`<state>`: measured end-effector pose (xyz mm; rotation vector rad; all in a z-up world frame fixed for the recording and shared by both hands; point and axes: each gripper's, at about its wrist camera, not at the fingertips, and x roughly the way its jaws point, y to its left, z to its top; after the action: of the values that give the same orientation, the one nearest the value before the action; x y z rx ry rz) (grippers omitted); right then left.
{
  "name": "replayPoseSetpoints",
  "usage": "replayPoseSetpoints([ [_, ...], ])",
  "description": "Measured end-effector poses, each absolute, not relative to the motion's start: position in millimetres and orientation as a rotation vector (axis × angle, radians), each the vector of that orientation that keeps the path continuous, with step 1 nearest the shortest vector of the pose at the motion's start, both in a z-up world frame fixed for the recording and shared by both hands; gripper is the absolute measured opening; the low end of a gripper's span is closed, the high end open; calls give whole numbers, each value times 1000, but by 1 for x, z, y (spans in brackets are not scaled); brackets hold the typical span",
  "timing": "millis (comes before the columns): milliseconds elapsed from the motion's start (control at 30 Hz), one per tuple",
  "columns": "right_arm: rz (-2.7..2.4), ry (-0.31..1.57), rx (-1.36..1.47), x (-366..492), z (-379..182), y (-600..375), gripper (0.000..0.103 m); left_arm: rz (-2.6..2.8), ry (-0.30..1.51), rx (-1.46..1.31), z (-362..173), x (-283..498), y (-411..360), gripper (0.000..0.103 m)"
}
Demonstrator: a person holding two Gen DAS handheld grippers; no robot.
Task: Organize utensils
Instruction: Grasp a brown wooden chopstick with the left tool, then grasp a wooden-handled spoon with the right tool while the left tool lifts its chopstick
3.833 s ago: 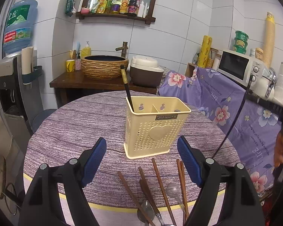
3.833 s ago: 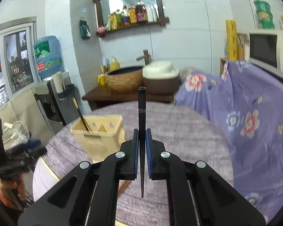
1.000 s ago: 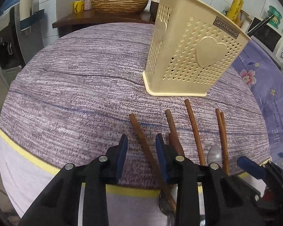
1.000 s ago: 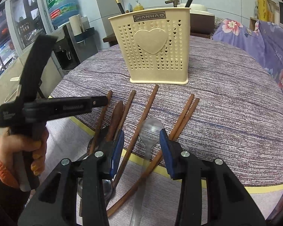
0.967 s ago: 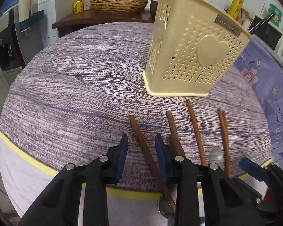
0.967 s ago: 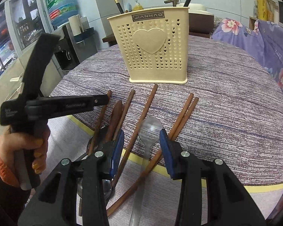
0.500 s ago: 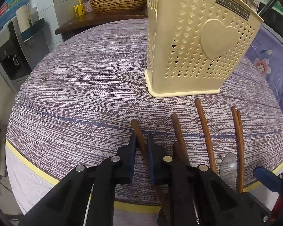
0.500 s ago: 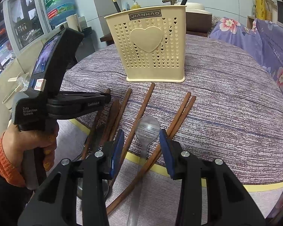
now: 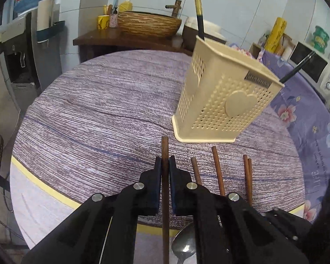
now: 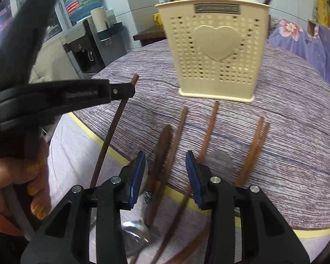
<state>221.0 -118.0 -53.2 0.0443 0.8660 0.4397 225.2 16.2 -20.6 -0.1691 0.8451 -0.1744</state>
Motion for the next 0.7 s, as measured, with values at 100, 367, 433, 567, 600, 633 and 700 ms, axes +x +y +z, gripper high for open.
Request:
replayPoseSetpoints([
  [100, 452, 877, 22, 230, -55, -104, 26, -173, 825, -188, -13, 218, 25, 8],
  [367, 412, 911, 6, 244, -64, -94, 17, -185, 814, -204, -11, 214, 33, 8],
  [433, 400, 927, -2, 245, -66, -96, 17, -192, 816, -206, -12, 215, 33, 8],
  [567, 405, 955, 17, 251, -73, -96, 17, -200, 816, -211, -13, 215, 34, 8],
  [600, 407, 954, 1, 252, -73, -92, 17, -201, 815, -213, -13, 216, 35, 8],
  [633, 405, 957, -17, 254, -74, -88, 17, -201, 815, -215, -13, 216, 35, 8],
  [700, 404, 960, -36, 257, -75, -82, 17, -199, 815, -214, -13, 216, 36, 8],
])
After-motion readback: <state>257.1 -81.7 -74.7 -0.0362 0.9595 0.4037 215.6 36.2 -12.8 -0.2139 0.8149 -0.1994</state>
